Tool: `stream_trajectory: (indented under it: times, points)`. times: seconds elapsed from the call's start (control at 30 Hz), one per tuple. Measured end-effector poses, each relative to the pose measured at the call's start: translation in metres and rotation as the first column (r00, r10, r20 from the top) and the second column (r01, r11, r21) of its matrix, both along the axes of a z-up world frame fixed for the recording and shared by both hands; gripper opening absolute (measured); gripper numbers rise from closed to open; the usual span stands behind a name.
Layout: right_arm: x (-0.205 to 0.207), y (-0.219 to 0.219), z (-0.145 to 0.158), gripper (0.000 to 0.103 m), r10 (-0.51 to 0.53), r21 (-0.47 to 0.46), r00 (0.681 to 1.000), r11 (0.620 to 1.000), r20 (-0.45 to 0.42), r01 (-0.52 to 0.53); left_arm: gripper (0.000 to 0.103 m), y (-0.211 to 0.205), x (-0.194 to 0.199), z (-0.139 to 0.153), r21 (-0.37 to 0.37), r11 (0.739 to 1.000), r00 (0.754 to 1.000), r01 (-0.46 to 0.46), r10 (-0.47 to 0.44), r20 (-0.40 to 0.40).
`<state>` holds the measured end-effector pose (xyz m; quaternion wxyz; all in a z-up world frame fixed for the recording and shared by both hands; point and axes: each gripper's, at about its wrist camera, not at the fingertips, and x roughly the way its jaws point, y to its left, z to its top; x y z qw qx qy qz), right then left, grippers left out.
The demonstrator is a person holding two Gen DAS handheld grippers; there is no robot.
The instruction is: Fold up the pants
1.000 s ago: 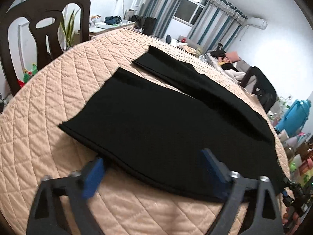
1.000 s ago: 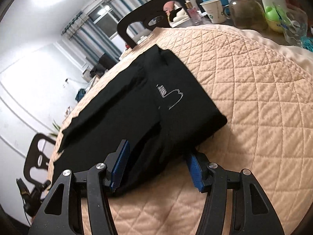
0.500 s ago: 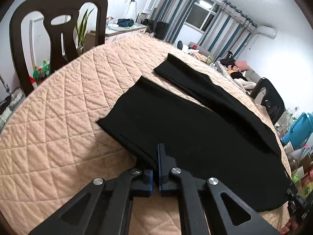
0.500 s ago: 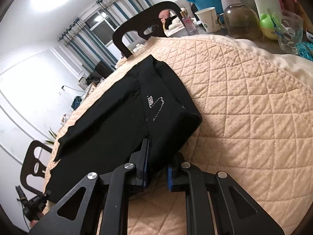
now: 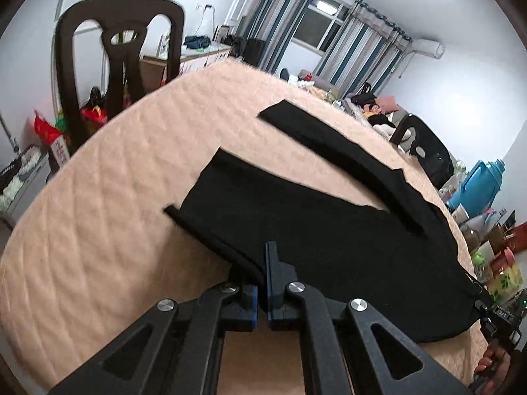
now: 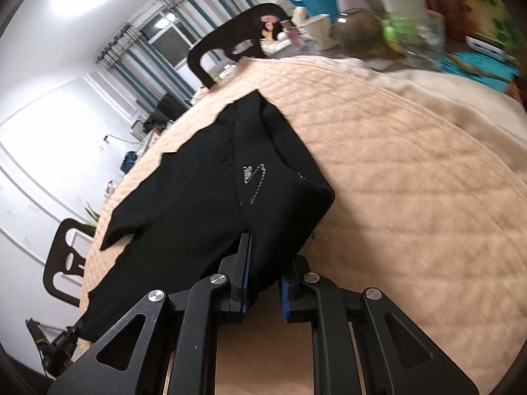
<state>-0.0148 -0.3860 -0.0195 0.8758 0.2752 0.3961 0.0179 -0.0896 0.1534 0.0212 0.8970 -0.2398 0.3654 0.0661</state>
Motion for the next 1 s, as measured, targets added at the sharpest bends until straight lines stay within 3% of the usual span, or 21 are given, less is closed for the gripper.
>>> stream_trajectory:
  times: [0.27, 0.37, 0.53, 0.6, 0.67, 0.73, 0.87, 0.97, 1.0]
  points:
    - [-0.015, -0.012, -0.025, 0.016, 0.000, 0.038, 0.997, 0.999, -0.071, 0.002, 0.010, 0.006, -0.011, -0.013, 0.039, 0.999, 0.998, -0.016, 0.018, -0.054]
    - [-0.019, -0.013, -0.018, 0.024, -0.011, 0.024, 0.998, 1.000, -0.064, 0.013, 0.010, 0.014, -0.023, -0.007, 0.069, 0.996, 0.997, -0.053, 0.057, -0.047]
    - [-0.035, -0.013, 0.009, 0.030, -0.076, -0.147, 0.997, 0.986, -0.012, 0.073, 0.010, 0.024, -0.028, 0.008, 0.146, 0.978, 0.988, -0.148, 0.153, -0.023]
    - [-0.040, -0.010, 0.025, 0.030, -0.140, -0.284, 0.989, 0.948, 0.035, 0.144, 0.013, 0.023, -0.025, 0.016, 0.149, 0.978, 0.989, -0.148, 0.148, 0.008]
    - [-0.040, -0.009, 0.036, 0.030, -0.150, -0.325, 0.984, 0.930, 0.097, 0.174, 0.020, 0.016, -0.019, 0.019, 0.149, 0.982, 0.994, -0.112, 0.109, 0.030]
    - [-0.030, 0.000, 0.039, 0.030, -0.089, -0.324, 0.989, 0.938, 0.121, 0.125, 0.022, 0.004, -0.006, 0.016, 0.162, 0.985, 0.998, -0.059, 0.055, 0.027]
    - [-0.003, 0.025, 0.017, 0.030, 0.043, -0.345, 0.997, 0.938, 0.070, -0.017, 0.022, -0.015, 0.022, -0.006, 0.157, 0.987, 0.999, 0.037, -0.033, -0.028]
    - [0.010, 0.029, -0.012, 0.029, 0.047, -0.395, 0.998, 0.917, -0.027, -0.054, 0.022, -0.017, 0.034, -0.015, 0.188, 0.981, 0.998, 0.039, -0.030, -0.048]
    - [0.011, 0.025, -0.017, 0.026, 0.039, -0.394, 0.999, 0.918, -0.022, -0.044, 0.022, -0.017, 0.036, -0.014, 0.196, 0.980, 0.997, 0.044, -0.031, -0.065]
